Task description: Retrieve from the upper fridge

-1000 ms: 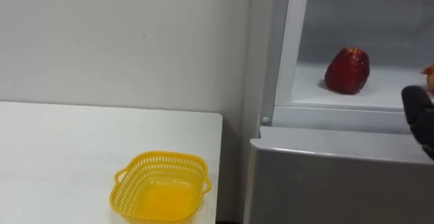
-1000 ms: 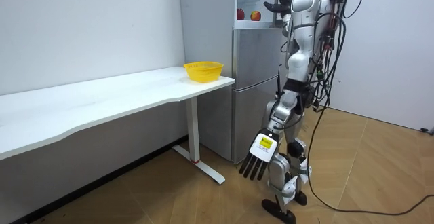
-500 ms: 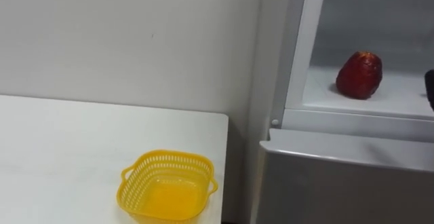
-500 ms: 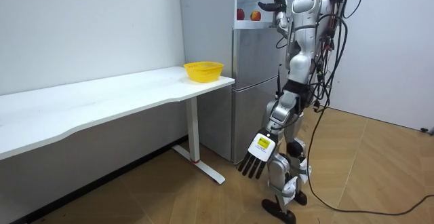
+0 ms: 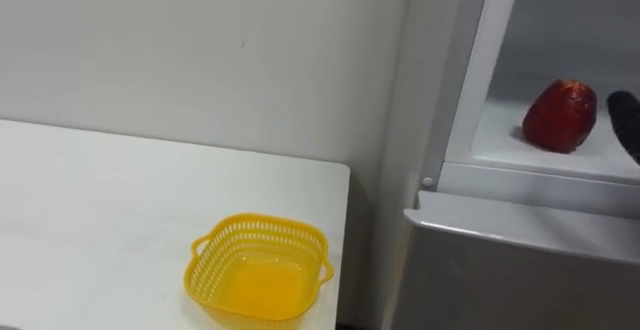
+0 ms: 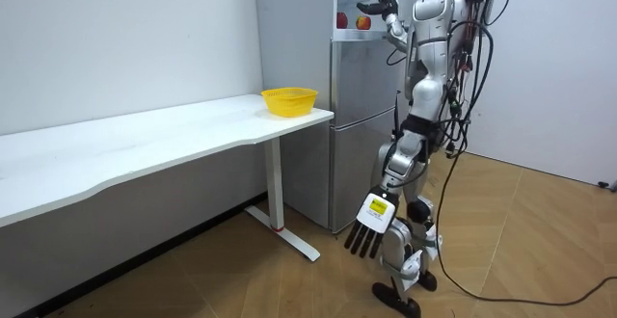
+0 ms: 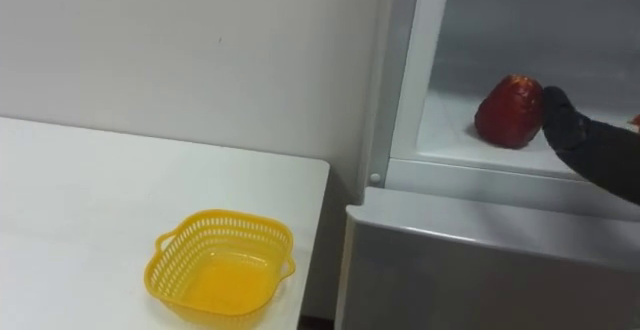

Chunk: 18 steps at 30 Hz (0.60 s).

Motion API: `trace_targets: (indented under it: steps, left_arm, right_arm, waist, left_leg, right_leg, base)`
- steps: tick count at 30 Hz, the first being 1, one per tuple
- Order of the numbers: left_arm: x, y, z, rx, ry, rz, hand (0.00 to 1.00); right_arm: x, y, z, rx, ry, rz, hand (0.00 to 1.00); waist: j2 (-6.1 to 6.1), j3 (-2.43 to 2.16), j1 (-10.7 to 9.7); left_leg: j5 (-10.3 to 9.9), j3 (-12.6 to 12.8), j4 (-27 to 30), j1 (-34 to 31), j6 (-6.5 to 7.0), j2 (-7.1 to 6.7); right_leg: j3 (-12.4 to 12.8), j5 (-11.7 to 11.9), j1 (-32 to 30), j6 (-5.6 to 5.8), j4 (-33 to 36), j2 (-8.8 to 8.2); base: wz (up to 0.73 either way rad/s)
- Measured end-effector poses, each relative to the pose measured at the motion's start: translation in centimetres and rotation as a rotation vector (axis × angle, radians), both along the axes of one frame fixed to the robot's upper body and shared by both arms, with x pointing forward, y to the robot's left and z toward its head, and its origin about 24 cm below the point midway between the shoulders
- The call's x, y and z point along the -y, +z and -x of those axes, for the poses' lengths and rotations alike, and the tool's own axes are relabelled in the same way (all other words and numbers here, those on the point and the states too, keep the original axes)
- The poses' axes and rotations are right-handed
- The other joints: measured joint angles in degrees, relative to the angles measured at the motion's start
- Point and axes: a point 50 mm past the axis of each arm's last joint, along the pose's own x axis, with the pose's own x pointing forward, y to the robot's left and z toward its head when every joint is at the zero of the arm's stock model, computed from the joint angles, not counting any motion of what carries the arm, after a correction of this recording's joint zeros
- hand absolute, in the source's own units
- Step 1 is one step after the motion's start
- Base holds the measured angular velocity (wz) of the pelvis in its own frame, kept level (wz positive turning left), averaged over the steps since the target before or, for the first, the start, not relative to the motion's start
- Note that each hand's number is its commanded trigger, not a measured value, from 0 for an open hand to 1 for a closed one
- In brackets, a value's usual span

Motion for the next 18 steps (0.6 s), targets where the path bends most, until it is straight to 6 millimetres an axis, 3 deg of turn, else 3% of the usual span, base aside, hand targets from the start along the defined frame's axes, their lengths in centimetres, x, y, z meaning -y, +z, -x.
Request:
trace_targets:
  steps: [3,8,13,18]
  left_arm:
    - [-0.2,0.1,-0.2,-0.002,-0.009,0.015,0.00]
    - [-0.2,0.0,-0.2,-0.027,-0.033,0.052,0.00]
    - [-0.3,0.1,-0.5,-0.018,-0.044,0.067,0.00]
    - [-0.4,0.1,-1.1,0.000,-0.051,0.072,0.00]
  right_arm:
    - [0.0,0.0,-0.2,-0.030,0.014,0.009,0.00]
    - [-0.7,0.5,-1.0,-0.076,0.067,0.056,0.00]
    - [-1.0,1.6,-1.5,-0.063,0.097,0.097,0.00]
    - [-0.9,1.3,-2.0,-0.106,0.112,0.119,0.00]
  waist:
    - [0.18,-0.09,0.25]
    - [0.82,-0.61,0.36]
    - [0.64,-0.67,0.56]
    - [-0.06,-0.49,1.05]
  left_leg:
    - [-0.06,-0.03,-0.03,-0.01,0.07,0.06]
    - [-0.06,-0.01,-0.20,0.00,0.07,0.05]
    - [-0.06,-0.01,-0.22,0.01,0.06,0.01]
    - [-0.06,-0.17,-0.10,0.00,0.08,0.01]
  right_leg:
    - [0.06,0.00,0.00,0.00,0.03,-0.01]
    - [0.07,0.00,-0.01,0.00,0.18,-0.03]
    - [0.06,0.00,0.04,-0.01,0.22,0.01]
    - [-0.02,0.00,0.12,0.00,0.22,0.00]
  base:
    - [0.01]
    - [0.00]
    - [0.00]
    - [0.00]
